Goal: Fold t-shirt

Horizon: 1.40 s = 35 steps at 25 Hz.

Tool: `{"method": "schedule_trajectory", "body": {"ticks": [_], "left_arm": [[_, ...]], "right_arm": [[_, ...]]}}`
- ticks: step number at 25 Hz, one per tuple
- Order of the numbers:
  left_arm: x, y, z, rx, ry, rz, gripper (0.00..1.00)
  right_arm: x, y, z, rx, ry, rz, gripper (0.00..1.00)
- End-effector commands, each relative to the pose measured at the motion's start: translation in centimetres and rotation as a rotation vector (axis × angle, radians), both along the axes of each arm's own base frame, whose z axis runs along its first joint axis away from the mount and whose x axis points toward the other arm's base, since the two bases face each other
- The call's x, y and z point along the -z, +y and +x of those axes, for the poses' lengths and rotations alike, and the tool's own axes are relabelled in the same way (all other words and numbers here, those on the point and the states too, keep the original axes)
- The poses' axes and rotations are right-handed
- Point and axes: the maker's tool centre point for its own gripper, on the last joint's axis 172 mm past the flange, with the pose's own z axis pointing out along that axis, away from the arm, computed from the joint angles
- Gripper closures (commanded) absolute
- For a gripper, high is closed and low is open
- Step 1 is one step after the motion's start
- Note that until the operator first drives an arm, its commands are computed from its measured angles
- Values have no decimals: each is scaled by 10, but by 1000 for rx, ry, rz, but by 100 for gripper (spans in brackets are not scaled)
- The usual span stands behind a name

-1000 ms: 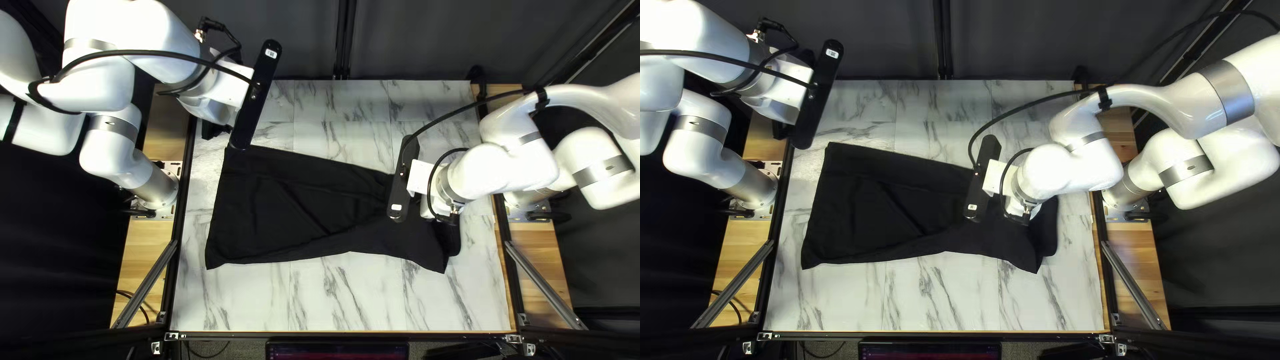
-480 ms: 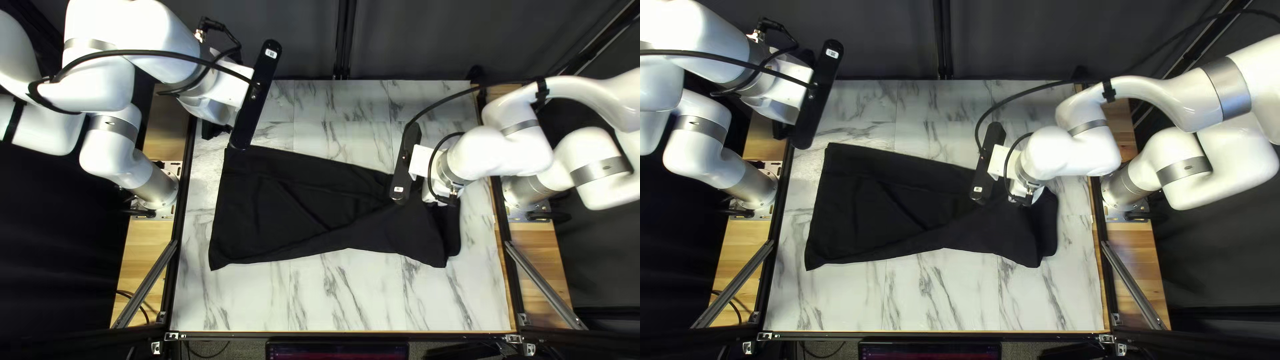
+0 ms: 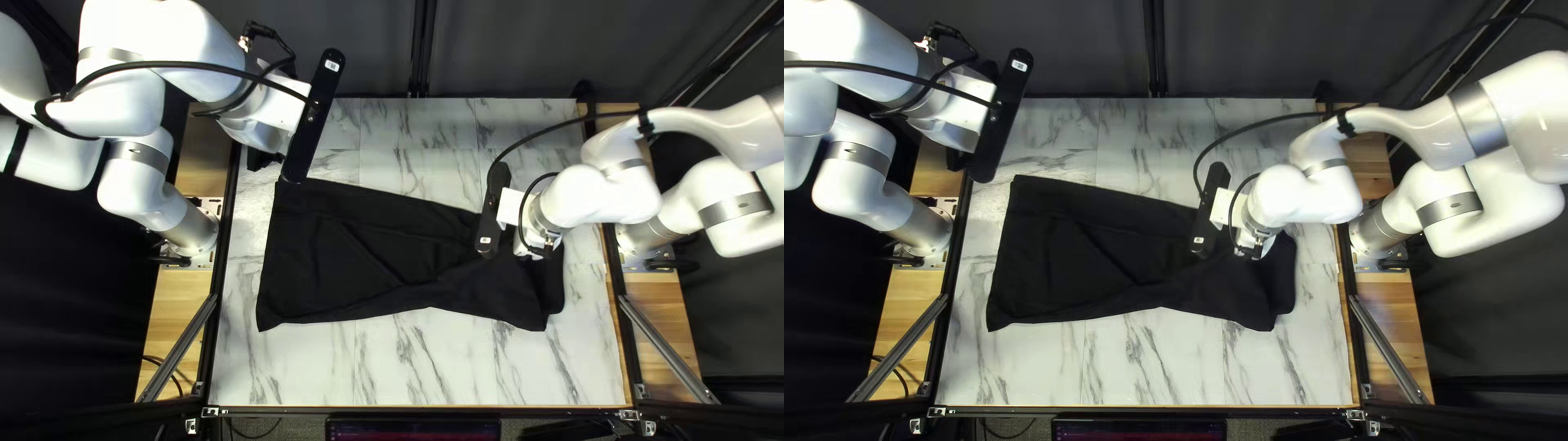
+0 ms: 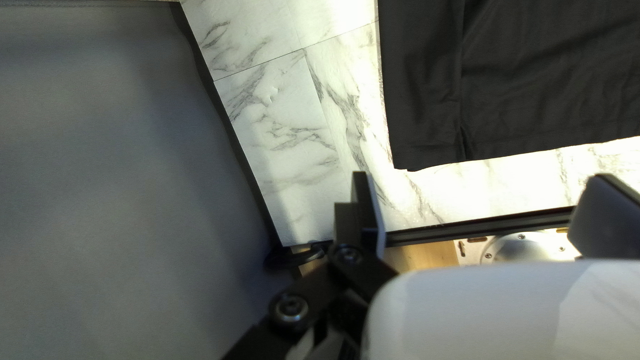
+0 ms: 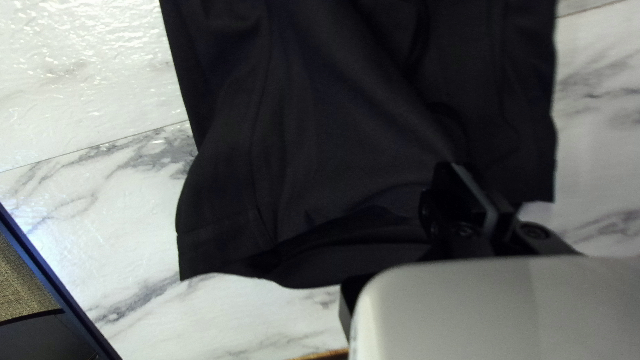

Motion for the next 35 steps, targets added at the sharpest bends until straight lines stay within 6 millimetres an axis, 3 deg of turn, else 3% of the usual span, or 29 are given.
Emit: {"method": "schedule_trajectory", "body": {"ticks": [1,4,7,13,17,21,24,29,33,35], "left_arm": [[0,0,0,0,0,0,0],[0,0,0,0,0,0,0],[0,0,0,0,0,0,0],[0,0,0,0,0,0,0],[0,0,0,0,0,0,0],[0,0,0,0,0,0,0],[0,0,0,0,0,0,0],[0,0,0,0,0,0,0],[0,0,0,0,0,0,0],[0,0,0,0,0,0,0]], "right_arm": [[-18,12,-10,-4,-6,0,0],[-44,24,-19,2,-7,-16,0],[-57,34,-21,-3,-13,-24,0],[-58,65,-11,-42,-27,-8,0],[-59,86,8,-93,-57,10,0],[-66,63,28,-149,-93,30,0],[-65,29,51,-207,-152,70,0],[-39,-17,98,-321,-229,92,0],[-13,-27,117,-389,-234,93,0],[-13,-27,117,-389,-234,93,0]]}}
